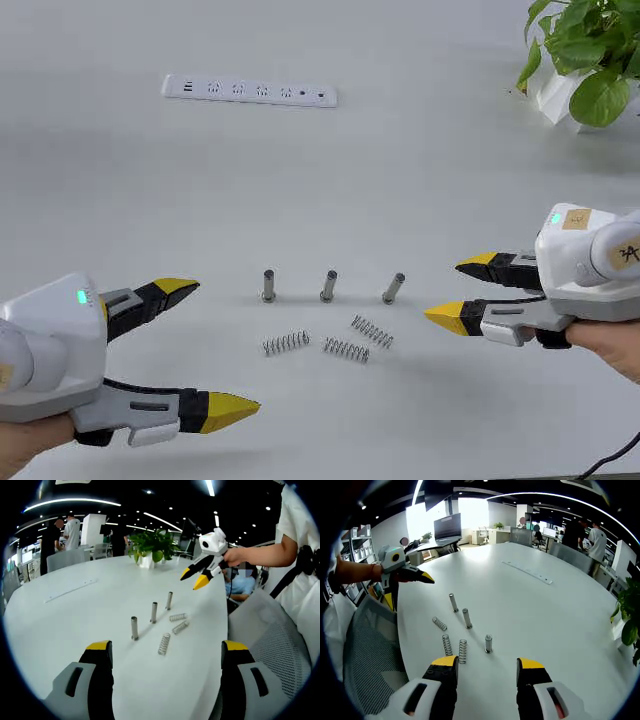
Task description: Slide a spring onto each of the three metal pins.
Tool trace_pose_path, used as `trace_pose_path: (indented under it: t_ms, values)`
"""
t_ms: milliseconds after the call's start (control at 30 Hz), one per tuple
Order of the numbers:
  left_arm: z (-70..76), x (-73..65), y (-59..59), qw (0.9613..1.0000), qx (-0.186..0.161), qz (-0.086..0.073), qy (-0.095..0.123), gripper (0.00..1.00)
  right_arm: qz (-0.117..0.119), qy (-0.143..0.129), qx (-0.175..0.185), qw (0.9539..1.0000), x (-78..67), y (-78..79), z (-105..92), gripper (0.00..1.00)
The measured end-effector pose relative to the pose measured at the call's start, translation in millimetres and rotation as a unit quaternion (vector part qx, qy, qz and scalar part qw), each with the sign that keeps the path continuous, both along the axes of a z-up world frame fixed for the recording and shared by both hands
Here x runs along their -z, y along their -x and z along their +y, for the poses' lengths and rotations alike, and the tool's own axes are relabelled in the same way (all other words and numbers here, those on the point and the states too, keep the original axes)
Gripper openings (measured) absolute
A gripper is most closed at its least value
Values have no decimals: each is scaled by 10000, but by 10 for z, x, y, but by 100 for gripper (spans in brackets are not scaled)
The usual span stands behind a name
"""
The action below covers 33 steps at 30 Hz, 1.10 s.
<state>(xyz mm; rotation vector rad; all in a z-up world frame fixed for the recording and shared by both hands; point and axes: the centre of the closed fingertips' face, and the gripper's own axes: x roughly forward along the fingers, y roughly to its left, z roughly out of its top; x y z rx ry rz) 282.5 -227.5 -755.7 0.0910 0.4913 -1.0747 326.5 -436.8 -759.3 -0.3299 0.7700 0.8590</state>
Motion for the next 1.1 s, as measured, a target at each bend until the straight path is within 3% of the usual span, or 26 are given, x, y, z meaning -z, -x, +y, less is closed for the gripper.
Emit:
trace_pose_path:
  t_ms: [400,633,1100]
  values:
    - [-4,-15,7,10000,-28,-26,-90,88,-34,-105,-77,9999,9,129,-110,54]
    - [-9,-20,27,9998,-49,-29,-166,87,-89,-306,-148,9994,11,215,-93,64]
    - [-63,65,46,9985,-10,-13,-555,80,-202,-607,-253,9976,83,321,-101,78]
